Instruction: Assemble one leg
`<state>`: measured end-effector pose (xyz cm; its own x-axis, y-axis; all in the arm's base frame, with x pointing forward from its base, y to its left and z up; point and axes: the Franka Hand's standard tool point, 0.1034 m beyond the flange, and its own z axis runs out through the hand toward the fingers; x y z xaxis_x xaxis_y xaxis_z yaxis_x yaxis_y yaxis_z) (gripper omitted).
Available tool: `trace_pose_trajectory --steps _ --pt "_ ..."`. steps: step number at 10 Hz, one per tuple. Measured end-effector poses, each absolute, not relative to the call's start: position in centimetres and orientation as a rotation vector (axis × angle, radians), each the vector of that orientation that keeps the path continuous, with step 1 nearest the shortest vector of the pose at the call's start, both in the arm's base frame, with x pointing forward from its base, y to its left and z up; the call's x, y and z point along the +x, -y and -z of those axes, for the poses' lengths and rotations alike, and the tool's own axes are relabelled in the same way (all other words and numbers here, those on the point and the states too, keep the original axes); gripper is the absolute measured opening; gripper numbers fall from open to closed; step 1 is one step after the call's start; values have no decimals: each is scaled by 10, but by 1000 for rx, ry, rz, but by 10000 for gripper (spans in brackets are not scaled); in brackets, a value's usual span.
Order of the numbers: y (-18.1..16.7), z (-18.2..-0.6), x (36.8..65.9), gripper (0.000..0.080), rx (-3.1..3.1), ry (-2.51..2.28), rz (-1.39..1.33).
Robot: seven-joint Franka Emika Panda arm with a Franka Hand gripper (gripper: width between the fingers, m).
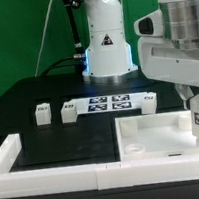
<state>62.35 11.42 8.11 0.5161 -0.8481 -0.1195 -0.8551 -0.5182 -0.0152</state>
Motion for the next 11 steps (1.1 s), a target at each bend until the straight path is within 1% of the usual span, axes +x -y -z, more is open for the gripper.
trace_pose_trajectory --steps 1,2,3,4,5,6,8,11 --pt "-114 -81 623 292 -2639 -1563 -152" --pt "-115 -80 623 372 -2675 -1494 -151" --pt "-117 -80 623 554 -2698 -1450 -151" --pt "-121 -80 622 554 -2728 -1390 -150" --pt "-122 -79 621 629 -2806 -1213 -144" --pt "-123 -79 621 644 -2865 -1052 -137" --pt "-120 -80 624 648 -2994 -524 -107" --pt "-116 -83 628 648 -3033 121 -77"
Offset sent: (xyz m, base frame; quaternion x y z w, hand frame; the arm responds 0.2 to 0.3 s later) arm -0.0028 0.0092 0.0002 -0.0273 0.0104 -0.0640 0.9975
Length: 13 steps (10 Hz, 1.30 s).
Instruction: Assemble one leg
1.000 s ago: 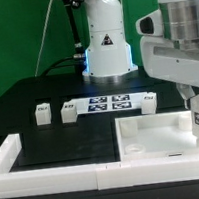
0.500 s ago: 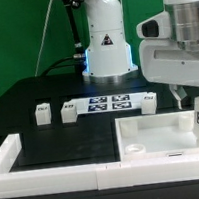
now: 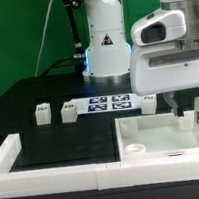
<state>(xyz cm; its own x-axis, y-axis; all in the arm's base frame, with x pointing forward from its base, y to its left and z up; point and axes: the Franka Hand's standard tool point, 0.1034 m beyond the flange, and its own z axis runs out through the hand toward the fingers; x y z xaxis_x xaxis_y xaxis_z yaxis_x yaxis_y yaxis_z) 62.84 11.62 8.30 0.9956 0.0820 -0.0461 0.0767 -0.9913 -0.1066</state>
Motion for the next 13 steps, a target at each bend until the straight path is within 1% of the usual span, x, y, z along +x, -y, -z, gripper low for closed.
trace_pose_trajectory --steps 2,3,4,5,6,7,9,13 --pt "-116 -83 628 648 -3007 463 -63" --pt "-116 -83 628 648 -3003 481 -62" --pt "-116 -83 628 521 -3004 479 -62" --pt "-116 -83 628 521 -3004 479 -62" --pt "-116 -83 628 343 -3005 467 -63" --pt "-116 -83 628 290 -3010 438 -65" --pt "-117 -83 628 290 -3019 353 -60" --pt "-114 -81 628 290 -2978 -651 -55"
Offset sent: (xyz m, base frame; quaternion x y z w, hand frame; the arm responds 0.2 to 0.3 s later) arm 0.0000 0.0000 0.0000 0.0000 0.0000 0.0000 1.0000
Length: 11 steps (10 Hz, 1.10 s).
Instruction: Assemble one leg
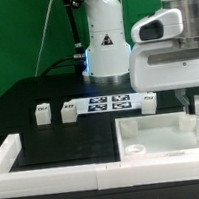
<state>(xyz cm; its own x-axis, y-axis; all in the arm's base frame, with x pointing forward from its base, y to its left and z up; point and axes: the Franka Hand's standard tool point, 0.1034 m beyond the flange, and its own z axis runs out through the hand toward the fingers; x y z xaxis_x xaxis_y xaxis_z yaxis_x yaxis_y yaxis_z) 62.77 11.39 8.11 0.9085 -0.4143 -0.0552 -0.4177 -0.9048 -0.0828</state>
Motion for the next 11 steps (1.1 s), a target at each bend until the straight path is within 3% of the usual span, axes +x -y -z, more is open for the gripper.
trace_pose_trajectory --steps 5,8,10,11 --pt "-111 -80 629 291 -2637 -1566 -95" --pt "-111 -80 629 291 -2598 -1627 -100" --pt "-114 -80 628 564 -2636 -1560 -98" --pt "-114 -80 629 623 -2747 -1345 -86"
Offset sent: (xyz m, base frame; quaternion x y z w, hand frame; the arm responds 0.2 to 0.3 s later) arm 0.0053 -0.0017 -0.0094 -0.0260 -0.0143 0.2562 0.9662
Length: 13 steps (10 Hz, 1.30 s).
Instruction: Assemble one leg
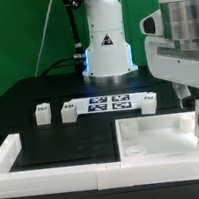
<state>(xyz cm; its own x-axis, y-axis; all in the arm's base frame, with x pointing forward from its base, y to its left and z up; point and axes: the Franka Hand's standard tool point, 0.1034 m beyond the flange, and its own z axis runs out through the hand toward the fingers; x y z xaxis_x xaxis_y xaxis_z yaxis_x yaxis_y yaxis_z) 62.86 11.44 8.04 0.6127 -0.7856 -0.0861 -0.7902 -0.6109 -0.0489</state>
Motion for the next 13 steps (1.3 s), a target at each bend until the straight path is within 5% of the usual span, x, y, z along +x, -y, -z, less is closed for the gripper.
trace_pose_trajectory --steps 10,12,13 --pt "-114 -79 632 649 -3031 418 -8" --pt "-114 -79 632 392 -3029 436 -7" --pt "-114 -79 632 392 -3030 426 -8"
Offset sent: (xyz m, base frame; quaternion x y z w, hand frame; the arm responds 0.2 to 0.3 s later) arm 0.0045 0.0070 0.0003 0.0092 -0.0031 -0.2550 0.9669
